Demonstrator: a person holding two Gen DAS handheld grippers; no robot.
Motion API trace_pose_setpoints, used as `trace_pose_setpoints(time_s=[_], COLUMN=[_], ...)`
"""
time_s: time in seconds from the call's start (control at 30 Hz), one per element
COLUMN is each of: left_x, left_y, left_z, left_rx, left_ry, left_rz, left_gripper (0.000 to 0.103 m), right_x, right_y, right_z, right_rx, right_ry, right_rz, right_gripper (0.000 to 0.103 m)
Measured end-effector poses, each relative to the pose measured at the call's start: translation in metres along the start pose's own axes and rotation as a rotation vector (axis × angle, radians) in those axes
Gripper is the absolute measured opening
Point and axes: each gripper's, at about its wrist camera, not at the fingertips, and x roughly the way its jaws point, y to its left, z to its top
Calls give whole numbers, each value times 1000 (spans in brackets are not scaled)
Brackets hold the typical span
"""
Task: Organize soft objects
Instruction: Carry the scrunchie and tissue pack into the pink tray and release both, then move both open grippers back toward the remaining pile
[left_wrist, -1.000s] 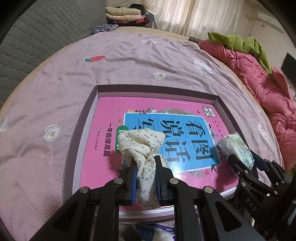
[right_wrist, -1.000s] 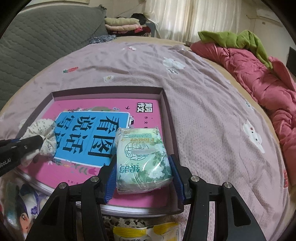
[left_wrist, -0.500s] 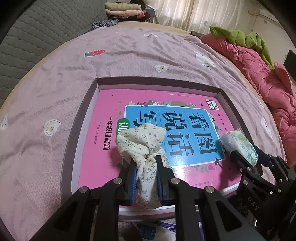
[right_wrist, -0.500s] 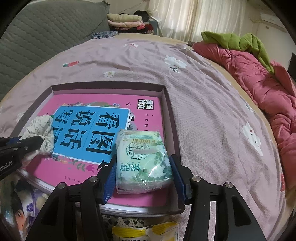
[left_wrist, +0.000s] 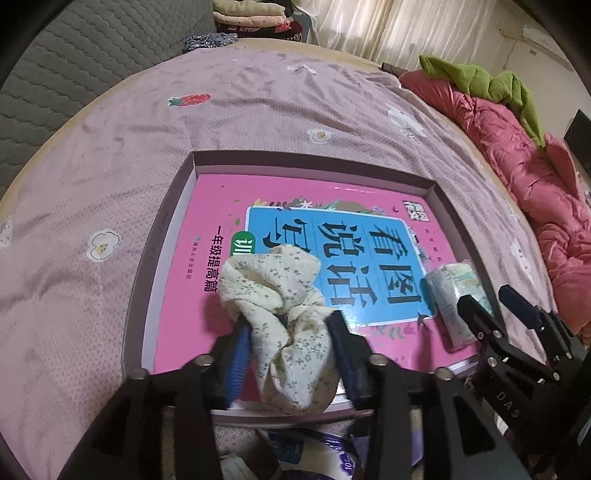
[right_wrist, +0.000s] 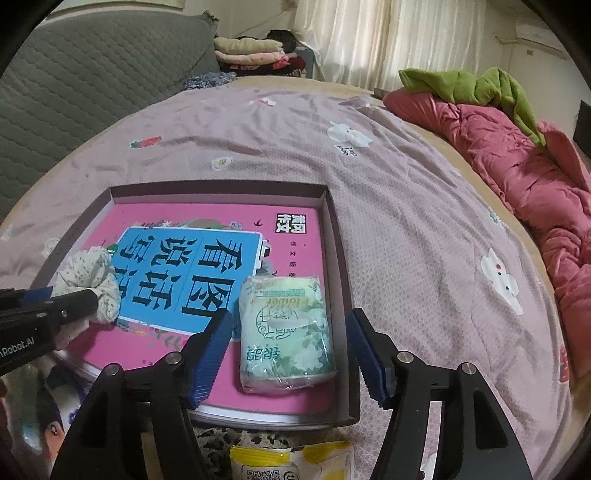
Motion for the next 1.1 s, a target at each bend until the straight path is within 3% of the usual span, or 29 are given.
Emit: trace_pose_setpoints(time_s=[0.03, 0.4, 0.53, 1.1], left_x=[-1, -19, -28, -77], left_y=[0, -1, 1, 25], left_z=[0, -2, -3, -10], left_rx=[-2, 4, 5, -49], left_ry=[-3, -13, -33, -115], left_rz=[1, 48, 47, 36], left_gripper=[52, 54, 61, 62], right_x=[-1, -20, -28, -74], right_y=[0, -3, -5, -24], right_z=[0, 7, 9, 12], right_rx=[-4, 11, 24, 78], right_ry=[-4, -63, -85, -177], right_rz=[2, 35, 42, 83], right_gripper=[68, 71, 72, 73])
